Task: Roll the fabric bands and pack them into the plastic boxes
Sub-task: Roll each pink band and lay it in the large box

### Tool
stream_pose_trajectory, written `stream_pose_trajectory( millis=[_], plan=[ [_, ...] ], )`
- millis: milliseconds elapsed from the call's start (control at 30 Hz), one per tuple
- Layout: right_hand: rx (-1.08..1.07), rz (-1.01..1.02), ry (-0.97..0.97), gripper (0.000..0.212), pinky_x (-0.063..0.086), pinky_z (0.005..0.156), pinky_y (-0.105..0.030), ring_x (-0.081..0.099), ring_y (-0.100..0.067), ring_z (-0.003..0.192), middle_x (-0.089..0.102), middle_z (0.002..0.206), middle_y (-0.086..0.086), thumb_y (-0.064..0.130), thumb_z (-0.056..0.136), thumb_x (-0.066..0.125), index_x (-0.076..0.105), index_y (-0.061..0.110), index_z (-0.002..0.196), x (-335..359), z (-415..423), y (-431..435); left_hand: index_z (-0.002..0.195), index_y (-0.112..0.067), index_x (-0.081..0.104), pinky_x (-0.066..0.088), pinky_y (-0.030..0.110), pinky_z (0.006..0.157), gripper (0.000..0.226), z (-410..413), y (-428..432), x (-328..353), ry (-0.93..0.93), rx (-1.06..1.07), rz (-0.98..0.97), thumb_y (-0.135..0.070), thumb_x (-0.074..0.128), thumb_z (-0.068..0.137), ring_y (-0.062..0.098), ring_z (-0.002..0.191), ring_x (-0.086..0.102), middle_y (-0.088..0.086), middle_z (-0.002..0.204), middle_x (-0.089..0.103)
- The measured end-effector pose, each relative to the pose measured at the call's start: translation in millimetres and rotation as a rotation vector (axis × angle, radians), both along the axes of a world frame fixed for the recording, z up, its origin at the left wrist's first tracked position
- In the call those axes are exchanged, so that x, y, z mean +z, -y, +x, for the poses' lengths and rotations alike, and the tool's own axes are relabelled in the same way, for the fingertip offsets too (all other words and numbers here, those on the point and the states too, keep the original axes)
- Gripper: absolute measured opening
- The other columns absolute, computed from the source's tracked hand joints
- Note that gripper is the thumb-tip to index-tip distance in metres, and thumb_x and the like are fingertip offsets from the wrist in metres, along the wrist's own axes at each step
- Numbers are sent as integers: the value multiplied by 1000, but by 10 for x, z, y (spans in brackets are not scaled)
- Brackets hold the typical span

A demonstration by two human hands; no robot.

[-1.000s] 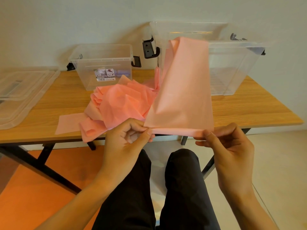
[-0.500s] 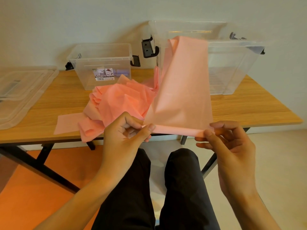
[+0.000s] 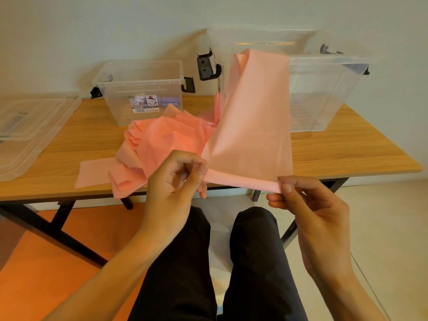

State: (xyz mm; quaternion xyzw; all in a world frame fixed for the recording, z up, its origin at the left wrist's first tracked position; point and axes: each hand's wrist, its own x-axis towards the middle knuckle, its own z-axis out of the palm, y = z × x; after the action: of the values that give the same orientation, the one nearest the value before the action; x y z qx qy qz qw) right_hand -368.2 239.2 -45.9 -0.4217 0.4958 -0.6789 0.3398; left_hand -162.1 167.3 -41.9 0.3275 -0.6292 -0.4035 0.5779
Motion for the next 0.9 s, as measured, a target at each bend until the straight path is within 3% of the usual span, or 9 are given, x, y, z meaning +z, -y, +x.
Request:
stream_pose_trajectory(
  millis=[100, 200, 300, 433, 633, 733, 800, 900],
  plan=[
    [5, 11, 27, 24, 61, 79, -27, 76, -24, 80, 78, 92, -8, 18, 84, 66, 73, 7, 104, 12, -35, 2, 92, -8, 69, 52, 21, 77, 8, 25, -14, -6, 46, 6, -8, -13, 62, 91, 15, 65, 62, -3, 68, 63],
    [38, 17, 48, 33, 60, 80, -24, 77, -23, 84, 79, 94, -7, 24, 75, 72, 74, 8, 104, 47, -51, -6, 93, -7, 71, 54, 21, 79, 10, 68, -27, -6, 34, -15, 2, -11, 66, 85, 15, 68, 68, 0, 71, 67],
    [63, 28, 34, 35, 60, 81, -23, 76, -22, 91, 79, 99, -6, 16, 70, 75, 74, 10, 105, 63, -68, -7, 95, -7, 73, 58, 25, 80, 19, 118, -32, -24, 16, -43, 38, -7, 74, 76, 24, 79, 72, -3, 82, 72],
    [39, 18, -57, 25, 60, 78, -22, 77, -21, 83, 79, 92, -6, 14, 80, 70, 74, 10, 105, 48, -85, 10, 98, -6, 74, 61, 33, 81, 14, 160, -22, -36, 79, -48, 24, -6, 73, 84, 23, 86, 74, -4, 88, 72],
    [9, 35, -156, 21, 61, 74, -27, 74, -22, 81, 75, 91, -2, 24, 86, 66, 72, 10, 100, 30, -82, 25, 91, -11, 66, 53, 16, 75, 3, 121, 9, 12, 128, -62, -58, -11, 67, 94, 19, 77, 65, -6, 89, 62],
    [19, 40, -152, 22, 63, 72, -30, 75, -23, 87, 75, 96, -3, 25, 87, 64, 70, 9, 100, 37, -68, 39, 96, -5, 58, 60, 27, 70, 11, 77, -12, -9, 132, -80, 28, -16, 60, 99, 18, 90, 72, -9, 93, 67],
    [37, 40, -128, 21, 63, 72, -31, 76, -24, 87, 76, 96, -5, 22, 89, 62, 68, 6, 100, 53, -66, 44, 95, 1, 55, 62, 35, 70, 17, 56, -33, -31, 123, -102, 65, -15, 57, 96, 21, 97, 72, -1, 96, 70],
    [30, 36, -69, 17, 63, 74, -33, 77, -26, 84, 77, 91, -9, 17, 91, 63, 67, 1, 95, 62, -83, 54, 88, -2, 56, 58, 31, 79, 16, 35, -55, -22, 132, -87, 84, -17, 59, 92, 21, 77, 73, 3, 93, 73]
  ],
)
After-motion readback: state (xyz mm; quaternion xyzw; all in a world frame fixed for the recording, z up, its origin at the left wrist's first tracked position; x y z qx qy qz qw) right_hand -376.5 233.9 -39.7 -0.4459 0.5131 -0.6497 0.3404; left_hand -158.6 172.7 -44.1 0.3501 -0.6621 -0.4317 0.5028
